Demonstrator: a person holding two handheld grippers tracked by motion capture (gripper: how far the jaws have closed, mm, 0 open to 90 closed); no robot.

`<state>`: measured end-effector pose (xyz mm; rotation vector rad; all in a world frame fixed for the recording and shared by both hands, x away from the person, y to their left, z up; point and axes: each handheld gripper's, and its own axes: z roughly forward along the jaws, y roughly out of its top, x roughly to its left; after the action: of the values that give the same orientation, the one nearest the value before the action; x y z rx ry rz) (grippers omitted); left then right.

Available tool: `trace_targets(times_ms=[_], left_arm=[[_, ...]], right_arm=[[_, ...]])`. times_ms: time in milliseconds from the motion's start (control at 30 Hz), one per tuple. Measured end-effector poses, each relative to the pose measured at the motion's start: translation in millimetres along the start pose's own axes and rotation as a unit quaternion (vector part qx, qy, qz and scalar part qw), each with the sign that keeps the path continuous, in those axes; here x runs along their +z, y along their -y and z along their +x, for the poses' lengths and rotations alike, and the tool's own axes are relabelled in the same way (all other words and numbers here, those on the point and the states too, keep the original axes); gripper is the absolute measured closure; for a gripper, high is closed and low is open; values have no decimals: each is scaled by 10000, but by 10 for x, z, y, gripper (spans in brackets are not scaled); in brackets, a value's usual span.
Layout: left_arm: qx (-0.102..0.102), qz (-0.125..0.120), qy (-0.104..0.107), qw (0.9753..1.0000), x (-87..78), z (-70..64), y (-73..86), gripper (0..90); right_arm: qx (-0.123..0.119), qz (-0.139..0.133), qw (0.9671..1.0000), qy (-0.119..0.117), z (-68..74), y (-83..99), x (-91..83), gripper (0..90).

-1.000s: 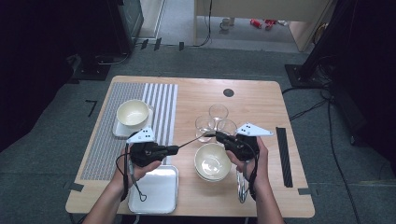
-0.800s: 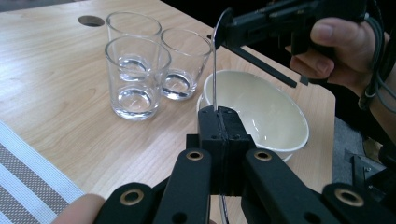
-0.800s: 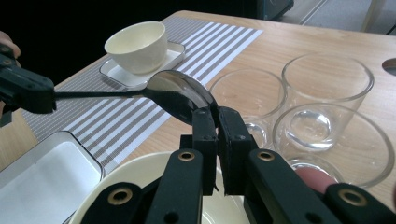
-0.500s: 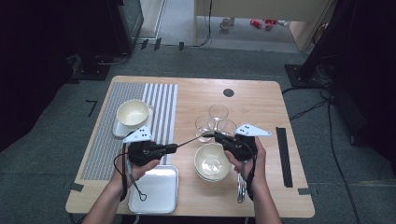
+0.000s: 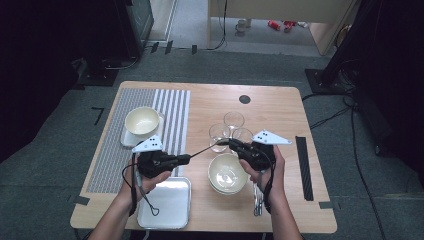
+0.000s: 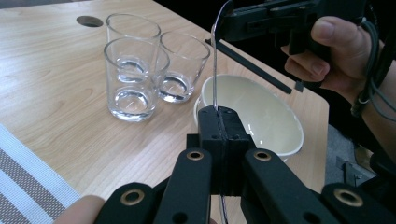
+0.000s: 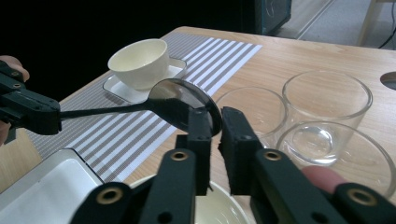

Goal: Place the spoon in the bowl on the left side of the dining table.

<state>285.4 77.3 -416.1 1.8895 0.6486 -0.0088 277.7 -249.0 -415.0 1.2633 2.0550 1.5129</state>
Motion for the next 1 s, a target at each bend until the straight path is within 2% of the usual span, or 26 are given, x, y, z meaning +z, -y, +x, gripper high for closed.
trace_targets(times_ms=[167,367,567,1000], left_arm=[[-9,-61,-52,10000,-43,14,-11,900],[-64,-140,-185,9997,-104,70,-10,900],[-124,-181,-266,9994,-145,128,-2,900],[-222,-290,-428,9984,-236,224,13,900]], right_arm=[[80,-182,9998,88,-4,-10,-15,671],[233,-244,9989,326,-39,15,-59,515],[312,-264,9976,552,-95,55,-118,451],[483,-228,9950,847,-264,216,-309,380]])
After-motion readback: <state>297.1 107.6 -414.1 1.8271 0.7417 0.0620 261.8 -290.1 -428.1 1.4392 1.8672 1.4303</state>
